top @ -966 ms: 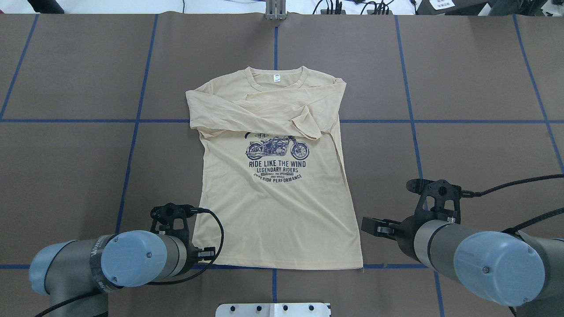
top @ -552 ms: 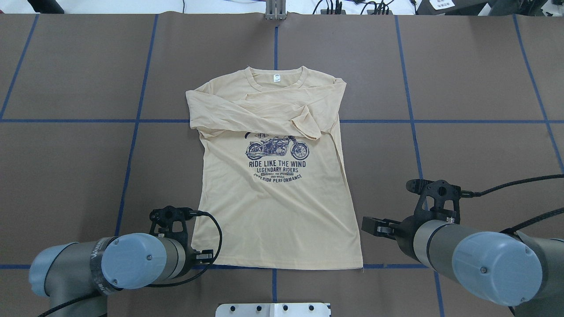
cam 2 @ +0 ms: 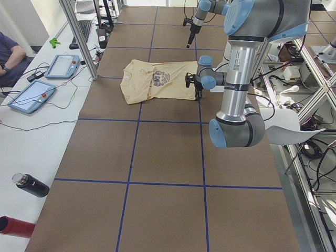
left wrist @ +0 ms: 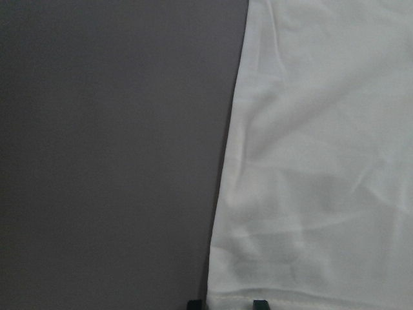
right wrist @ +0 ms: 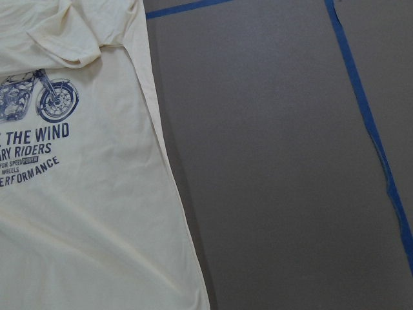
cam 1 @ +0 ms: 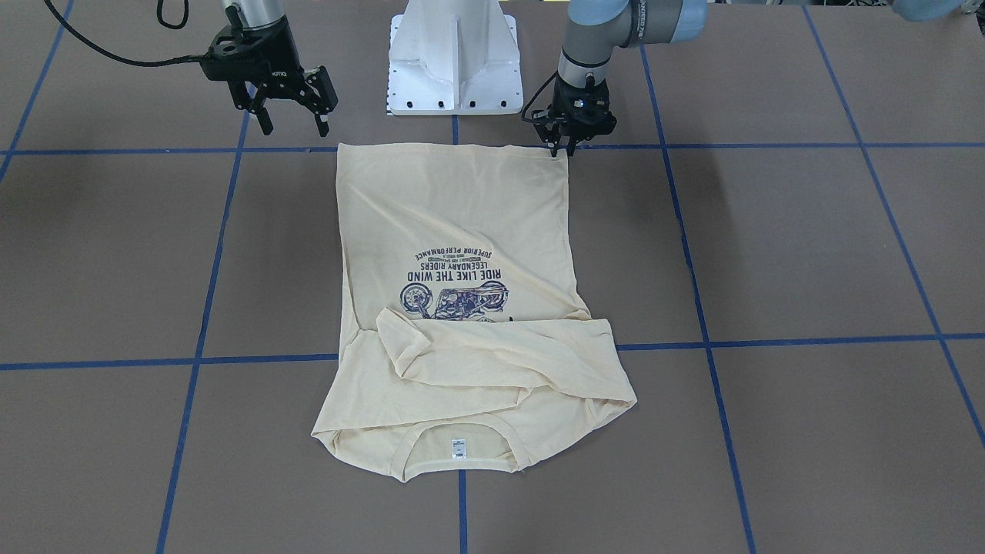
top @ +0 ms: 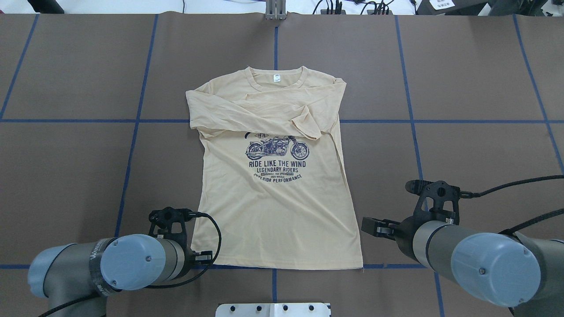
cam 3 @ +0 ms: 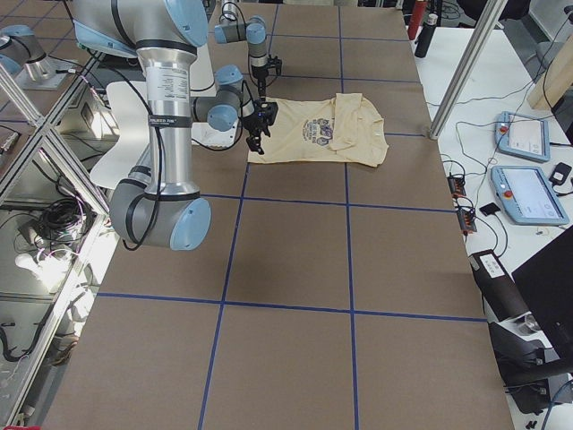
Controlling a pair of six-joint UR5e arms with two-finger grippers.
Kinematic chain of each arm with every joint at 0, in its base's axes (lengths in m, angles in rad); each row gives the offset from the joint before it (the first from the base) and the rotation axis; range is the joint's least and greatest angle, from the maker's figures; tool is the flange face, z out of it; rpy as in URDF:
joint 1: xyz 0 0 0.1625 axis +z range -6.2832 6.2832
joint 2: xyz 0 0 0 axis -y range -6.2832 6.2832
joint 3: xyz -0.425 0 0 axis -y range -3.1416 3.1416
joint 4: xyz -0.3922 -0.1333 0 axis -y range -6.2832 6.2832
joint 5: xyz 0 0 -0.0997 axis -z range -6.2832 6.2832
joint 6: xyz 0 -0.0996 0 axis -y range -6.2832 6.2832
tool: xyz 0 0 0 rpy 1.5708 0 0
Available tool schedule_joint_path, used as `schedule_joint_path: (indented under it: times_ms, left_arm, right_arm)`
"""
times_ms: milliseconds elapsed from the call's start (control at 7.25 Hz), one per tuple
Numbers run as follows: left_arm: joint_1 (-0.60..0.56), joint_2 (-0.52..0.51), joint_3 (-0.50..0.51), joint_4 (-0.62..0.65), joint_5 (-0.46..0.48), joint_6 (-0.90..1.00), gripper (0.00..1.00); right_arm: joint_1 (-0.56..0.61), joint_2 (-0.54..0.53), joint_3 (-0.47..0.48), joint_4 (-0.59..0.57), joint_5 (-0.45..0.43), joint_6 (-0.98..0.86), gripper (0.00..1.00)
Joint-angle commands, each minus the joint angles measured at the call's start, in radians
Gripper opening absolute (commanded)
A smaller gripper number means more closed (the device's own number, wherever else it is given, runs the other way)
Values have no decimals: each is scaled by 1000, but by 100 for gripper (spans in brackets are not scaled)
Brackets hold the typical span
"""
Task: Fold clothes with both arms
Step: 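Lower both grippers onto the hem corners and grasp them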
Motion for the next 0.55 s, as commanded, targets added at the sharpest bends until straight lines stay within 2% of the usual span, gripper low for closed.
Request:
schedule_joint_path:
  times_ms: [0,276,414]
  left_arm:
    - [4,0,1,0,0,0,35]
    - [7,-2,-2,0,-2,-3,0]
    - [7,-2,-12,0,0,-3,0]
  right_arm:
    - [0,0,-2,0,0,0,100]
    - [0,-2,-9,0,-2,0,100]
    - [-6,1,-18,0,-17,0,100]
